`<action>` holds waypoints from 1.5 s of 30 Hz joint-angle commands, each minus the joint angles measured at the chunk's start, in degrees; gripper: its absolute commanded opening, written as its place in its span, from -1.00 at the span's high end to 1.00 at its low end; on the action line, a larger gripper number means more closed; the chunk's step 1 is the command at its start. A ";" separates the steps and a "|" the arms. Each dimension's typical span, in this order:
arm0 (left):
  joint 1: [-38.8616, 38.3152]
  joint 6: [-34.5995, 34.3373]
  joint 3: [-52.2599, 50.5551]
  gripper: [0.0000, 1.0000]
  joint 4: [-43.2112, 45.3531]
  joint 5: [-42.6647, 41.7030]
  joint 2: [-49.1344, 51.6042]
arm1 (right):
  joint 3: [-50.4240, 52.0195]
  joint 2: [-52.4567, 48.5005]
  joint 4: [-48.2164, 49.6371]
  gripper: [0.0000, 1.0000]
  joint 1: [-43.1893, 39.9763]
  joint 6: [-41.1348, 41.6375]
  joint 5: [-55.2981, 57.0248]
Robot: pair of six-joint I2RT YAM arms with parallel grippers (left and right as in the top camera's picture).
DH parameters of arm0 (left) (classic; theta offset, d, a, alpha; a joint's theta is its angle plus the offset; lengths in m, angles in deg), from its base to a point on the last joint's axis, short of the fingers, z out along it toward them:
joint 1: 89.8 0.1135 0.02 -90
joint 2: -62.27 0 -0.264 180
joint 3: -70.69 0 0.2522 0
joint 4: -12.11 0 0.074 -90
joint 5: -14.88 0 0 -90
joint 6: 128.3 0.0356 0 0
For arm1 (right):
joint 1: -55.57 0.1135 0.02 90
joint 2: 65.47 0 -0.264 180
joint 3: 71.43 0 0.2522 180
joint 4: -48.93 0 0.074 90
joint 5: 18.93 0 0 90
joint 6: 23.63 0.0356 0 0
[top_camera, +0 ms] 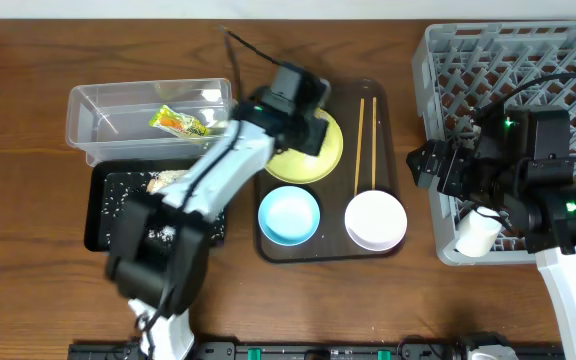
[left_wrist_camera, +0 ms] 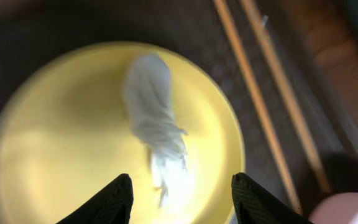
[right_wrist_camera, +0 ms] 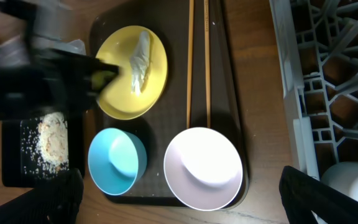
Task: Sort waste into correct bins and load items into the dishwasher rack
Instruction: 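Grasp the white tissue from the yellow plate and drop it in the clear bin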
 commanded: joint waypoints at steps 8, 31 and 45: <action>-1.07 1.42 -0.20 0.85 1.18 3.63 7.34 | -0.70 0.07 -0.13 -0.96 -0.48 -0.72 -0.46; 24.94 -2.43 0.09 0.37 -6.43 13.70 -8.66 | -0.70 0.07 -0.09 -0.96 -0.48 -0.72 -0.46; 23.45 -2.64 4.66 -0.62 -20.63 1.88 -26.16 | -0.70 0.07 -0.09 -0.99 -0.48 -0.74 3.85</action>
